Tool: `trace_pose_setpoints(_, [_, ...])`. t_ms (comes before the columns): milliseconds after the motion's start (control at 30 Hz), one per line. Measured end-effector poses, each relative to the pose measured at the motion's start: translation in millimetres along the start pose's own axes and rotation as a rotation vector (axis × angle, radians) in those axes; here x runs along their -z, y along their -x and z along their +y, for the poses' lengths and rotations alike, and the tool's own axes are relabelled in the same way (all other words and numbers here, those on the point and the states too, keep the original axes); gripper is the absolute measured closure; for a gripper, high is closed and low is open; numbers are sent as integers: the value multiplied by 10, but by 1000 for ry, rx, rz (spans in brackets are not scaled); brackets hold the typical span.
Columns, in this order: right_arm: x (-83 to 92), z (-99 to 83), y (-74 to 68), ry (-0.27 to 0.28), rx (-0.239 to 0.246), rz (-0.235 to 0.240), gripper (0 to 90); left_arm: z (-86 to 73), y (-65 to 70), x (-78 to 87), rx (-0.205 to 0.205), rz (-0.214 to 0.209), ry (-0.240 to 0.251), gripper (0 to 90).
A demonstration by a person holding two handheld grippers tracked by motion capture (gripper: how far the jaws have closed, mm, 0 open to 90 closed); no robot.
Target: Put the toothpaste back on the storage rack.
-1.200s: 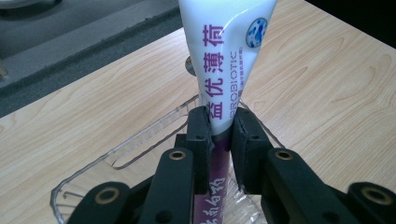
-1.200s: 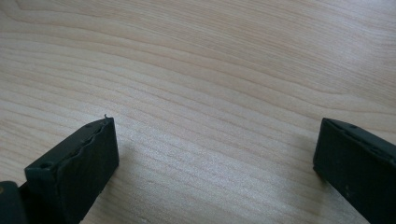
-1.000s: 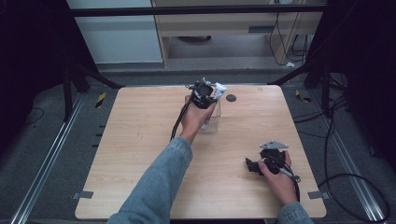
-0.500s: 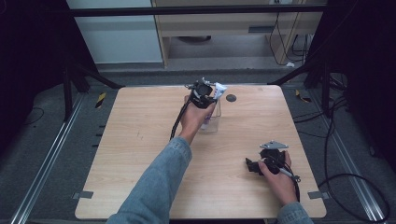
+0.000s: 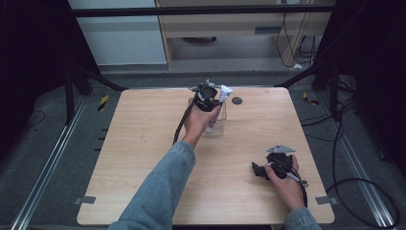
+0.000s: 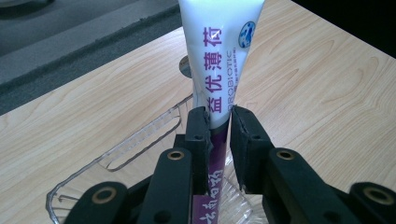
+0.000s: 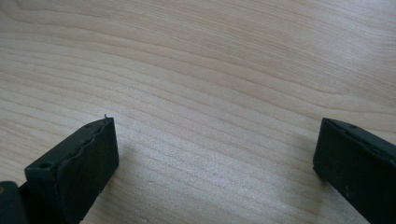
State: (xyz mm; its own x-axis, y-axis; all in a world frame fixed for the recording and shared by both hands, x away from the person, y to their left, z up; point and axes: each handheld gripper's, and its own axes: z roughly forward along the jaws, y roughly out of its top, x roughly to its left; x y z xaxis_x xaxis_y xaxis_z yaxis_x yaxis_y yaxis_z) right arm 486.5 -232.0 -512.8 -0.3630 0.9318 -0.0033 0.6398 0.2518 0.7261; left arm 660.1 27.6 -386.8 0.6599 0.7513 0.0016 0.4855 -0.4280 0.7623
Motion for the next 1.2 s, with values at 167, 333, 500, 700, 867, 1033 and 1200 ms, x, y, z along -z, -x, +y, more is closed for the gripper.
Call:
trace_pose_setpoints(167, [0,0,0,0,0,0,4,-24,-6,20,3,2,2,766])
trace_pose_setpoints(333, [1,0,-2,-2,-3,0,4,-48,-10,53,6,7,6,756])
trace_pose_setpoints(500, [2,0,-1,-2,-1,-1,4,-55,-41,121,11,14,27,745])
trace_pose_setpoints(700, [2,0,-2,-3,-3,0,4,-91,-23,164,-2,7,36,742])
trace_pose_setpoints(867, [2,0,-3,-4,-4,0,4,-129,-4,234,-11,10,44,728])
trace_pose_setpoints(1033, [3,0,-2,-4,-3,0,4,-152,27,386,-37,13,59,704])
trace_pose_setpoints(1200, [0,-1,-1,-2,-1,-1,4,-190,53,479,-52,7,62,681])
